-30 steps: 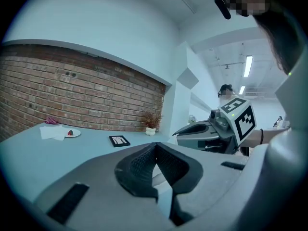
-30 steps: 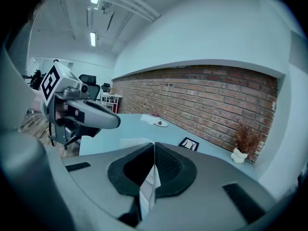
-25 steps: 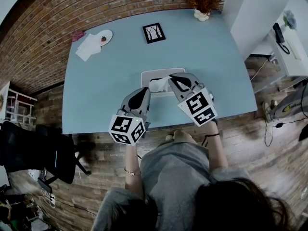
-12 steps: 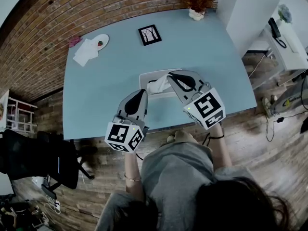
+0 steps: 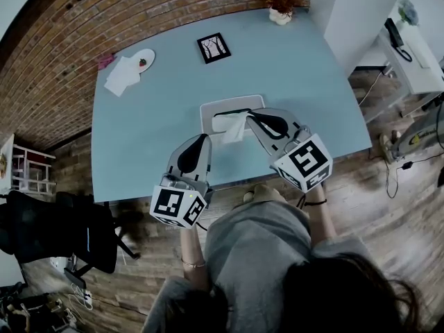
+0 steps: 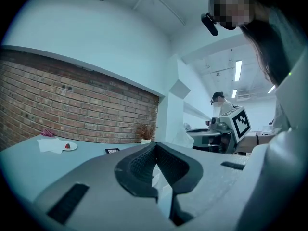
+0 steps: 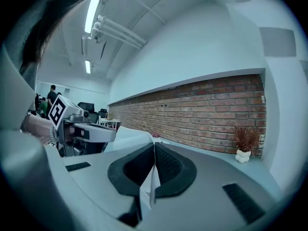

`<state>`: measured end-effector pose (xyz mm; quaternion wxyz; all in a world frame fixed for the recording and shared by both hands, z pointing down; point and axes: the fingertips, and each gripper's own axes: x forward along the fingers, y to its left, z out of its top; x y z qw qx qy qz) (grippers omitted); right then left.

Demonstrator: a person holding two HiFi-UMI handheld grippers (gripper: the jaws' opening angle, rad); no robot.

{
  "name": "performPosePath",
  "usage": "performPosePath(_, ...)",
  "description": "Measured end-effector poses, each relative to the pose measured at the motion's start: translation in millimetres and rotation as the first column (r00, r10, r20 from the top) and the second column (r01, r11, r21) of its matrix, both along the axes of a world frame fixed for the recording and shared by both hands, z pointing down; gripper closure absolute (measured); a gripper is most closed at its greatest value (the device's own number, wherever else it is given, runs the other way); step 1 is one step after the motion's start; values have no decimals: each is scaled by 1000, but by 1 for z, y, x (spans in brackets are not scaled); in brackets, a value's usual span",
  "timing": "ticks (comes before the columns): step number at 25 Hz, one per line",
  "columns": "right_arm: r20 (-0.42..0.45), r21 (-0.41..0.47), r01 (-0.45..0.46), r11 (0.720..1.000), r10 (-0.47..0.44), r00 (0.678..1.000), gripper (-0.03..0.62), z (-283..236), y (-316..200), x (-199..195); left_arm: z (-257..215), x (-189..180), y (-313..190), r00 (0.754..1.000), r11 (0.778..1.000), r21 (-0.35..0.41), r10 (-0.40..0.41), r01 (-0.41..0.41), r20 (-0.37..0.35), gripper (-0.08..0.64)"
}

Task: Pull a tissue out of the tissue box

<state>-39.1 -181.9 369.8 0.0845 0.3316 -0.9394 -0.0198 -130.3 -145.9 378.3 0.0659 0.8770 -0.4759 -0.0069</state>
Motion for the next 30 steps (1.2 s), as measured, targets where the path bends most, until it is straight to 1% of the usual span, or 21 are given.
performPosePath(5, 4, -3, 1, 1000, 0, 1000, 592, 5, 5, 1, 3, 1, 3, 1000, 1000, -3, -4, 4, 3, 557)
performPosePath(11, 14, 14, 8, 1000, -8, 1000, 592, -1, 4, 1, 1, 5, 1, 1000, 1000, 1, 3, -3, 4, 557)
performPosePath(19, 23, 29, 34, 999, -34, 999, 592, -5, 5, -2, 0, 9, -1, 1000, 1000, 3, 9, -9, 9, 557)
performPosePath(30, 28, 16, 29, 999, -30, 999, 592, 0, -3, 5, 5, 15, -10, 1000, 1000, -10, 14, -14, 10, 557)
